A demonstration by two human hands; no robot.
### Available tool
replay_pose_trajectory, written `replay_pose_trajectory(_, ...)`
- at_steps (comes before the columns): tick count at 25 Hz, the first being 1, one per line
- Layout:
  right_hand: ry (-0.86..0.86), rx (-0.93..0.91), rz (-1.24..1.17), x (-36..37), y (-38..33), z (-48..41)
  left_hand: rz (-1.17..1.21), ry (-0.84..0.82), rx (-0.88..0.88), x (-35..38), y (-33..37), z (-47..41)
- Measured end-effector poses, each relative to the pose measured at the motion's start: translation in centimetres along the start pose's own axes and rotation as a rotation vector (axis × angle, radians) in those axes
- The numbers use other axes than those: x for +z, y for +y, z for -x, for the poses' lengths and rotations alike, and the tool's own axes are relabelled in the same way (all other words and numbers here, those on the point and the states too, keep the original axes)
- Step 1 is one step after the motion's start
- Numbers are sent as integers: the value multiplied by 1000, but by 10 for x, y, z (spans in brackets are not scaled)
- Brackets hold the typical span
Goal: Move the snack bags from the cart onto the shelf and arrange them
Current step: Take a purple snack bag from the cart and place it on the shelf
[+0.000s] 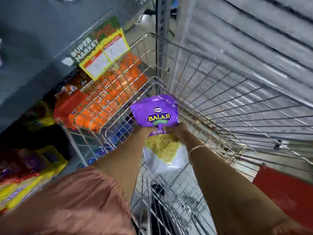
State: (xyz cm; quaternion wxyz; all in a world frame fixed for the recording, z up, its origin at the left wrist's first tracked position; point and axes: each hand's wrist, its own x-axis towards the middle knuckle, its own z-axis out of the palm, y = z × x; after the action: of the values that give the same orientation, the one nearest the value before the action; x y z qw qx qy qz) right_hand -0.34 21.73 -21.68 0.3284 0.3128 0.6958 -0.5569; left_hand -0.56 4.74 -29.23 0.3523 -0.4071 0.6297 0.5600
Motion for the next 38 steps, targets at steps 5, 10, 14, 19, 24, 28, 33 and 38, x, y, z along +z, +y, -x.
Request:
replay_pose_trajectory(5,-81,-86,-167,0,4,12,133,-66,35,2,24,68)
replay_pose_trajectory(10,-128,-281,-209,-17,-30,65,124,-121,174,-5,51,134)
replay_pose_trajectory(14,-131,-433,-199,-23,-87,128,138,-100,360,-25,91,201)
replay_pose_trajectory(19,-138,-669,-178,-11,-152,248,188,-112,587,-68,115,314)
replay_pose_trajectory(24,-148,-907,-160,39,-187,354,304,153,894,-139,101,413)
replay_pose_trajectory(28,-232,-1074,-88,118,-201,414,386,313,1100,-228,71,484)
replay_pose_trajectory(33,-448,-1168,-8,237,-211,464,454,573,1164,-341,12,539)
replay_pose_trajectory(38,-667,-1164,44,359,-199,497,552,812,1095,-440,-54,562)
